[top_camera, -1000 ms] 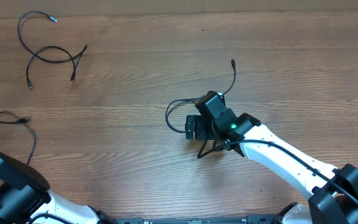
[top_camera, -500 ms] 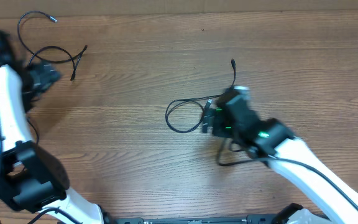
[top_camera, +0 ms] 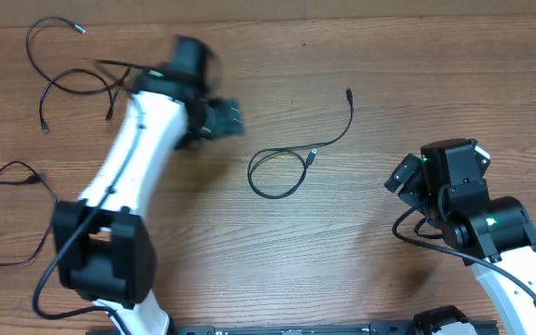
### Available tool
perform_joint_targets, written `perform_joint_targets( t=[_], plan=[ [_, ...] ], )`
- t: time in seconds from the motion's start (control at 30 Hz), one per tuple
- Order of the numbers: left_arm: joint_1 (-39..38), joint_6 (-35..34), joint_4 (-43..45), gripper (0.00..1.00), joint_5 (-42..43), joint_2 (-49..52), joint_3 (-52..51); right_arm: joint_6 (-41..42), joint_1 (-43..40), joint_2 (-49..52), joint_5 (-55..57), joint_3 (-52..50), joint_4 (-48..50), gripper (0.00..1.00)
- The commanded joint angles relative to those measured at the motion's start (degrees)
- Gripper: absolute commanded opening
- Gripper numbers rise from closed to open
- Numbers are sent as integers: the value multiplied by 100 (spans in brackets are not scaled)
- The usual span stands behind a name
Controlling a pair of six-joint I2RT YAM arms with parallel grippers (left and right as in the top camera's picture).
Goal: Untangle cables
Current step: 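Grasp the small black cable at center with the left gripper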
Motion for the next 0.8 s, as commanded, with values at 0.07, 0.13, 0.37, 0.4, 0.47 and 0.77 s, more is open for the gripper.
perform_joint_targets(
  t=[0.07,0.13,0.37,0.4,0.47,0.77],
  plan=[
    [-901,673,835,100,-42,-177,-901,55,-26,105,63,66,-203,100],
    [-1185,1467,1300,99,-140,-177,-1161,55,-26,127,61,66,-201,100],
    [-1635,4339,2924,100,-798,-162,-1915,55,-26,157,0,66,-210,100],
    [-1620,4551,3067,99,-798,-151,-1954,55,-26,157,2,66,-199,100],
    [-1541,4889,3394,99,-796,-109,-2004,55,-26,157,2,66,-162,100],
    [-1217,5923,3694,99,249,330,-2002,55,-26,157,2,66,-162,100]
  ],
)
